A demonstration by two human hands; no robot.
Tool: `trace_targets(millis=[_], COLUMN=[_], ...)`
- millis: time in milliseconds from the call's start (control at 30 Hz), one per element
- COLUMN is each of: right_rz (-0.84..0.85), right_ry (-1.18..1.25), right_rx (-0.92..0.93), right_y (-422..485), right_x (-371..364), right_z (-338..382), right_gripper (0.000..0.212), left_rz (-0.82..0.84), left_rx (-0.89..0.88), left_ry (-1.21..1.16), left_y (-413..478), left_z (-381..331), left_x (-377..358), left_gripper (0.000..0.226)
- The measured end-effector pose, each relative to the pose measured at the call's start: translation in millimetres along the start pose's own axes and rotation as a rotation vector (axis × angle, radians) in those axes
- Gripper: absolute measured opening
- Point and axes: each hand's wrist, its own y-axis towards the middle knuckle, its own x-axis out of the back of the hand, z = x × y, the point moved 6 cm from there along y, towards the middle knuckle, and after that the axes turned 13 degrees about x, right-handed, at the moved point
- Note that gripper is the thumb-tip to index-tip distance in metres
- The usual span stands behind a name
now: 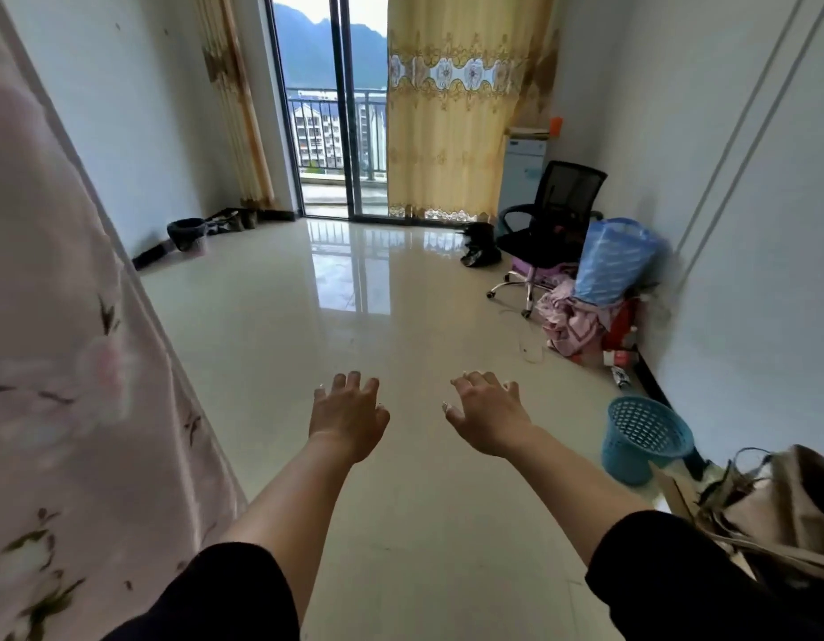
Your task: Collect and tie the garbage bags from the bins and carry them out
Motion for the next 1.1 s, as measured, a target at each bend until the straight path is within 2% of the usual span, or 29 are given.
trace_targets(millis=[200, 400, 533, 700, 867, 1100], right_rz=[0.028, 0.045, 0.06, 0.074, 0.043, 0.042], right_ry=[0.015, -0.015, -0.05, -0.017, -0.012, -0.004], right_rx=[0.044, 0.138, 0.182, 0.334, 0.49, 0.52], right_y=[180, 361, 496, 653, 822, 1042], right_x=[-9, -6, 17, 12, -4, 9], right_z=[-40, -81, -101, -67, -15, 22], right_gripper=[0.05, 0.049, 0.049, 0.05, 0.052, 0.055], left_rz=[0.032, 0.096, 0.024, 0.024, 0.062, 0.041], left_rx=[0.067, 0.251, 0.288, 0.358, 0.474, 0.503], left_ry=[-0.018, 0.019, -0.058, -0.04, 0.007, -0.015], left_y=[167, 334, 454, 579, 718, 920], left_z=[20, 54, 59, 101, 194, 296], left_x=[-25, -50, -24, -22, -41, -26], left_gripper=[0.052, 0.048, 0.047, 0.046, 0.046, 0.046])
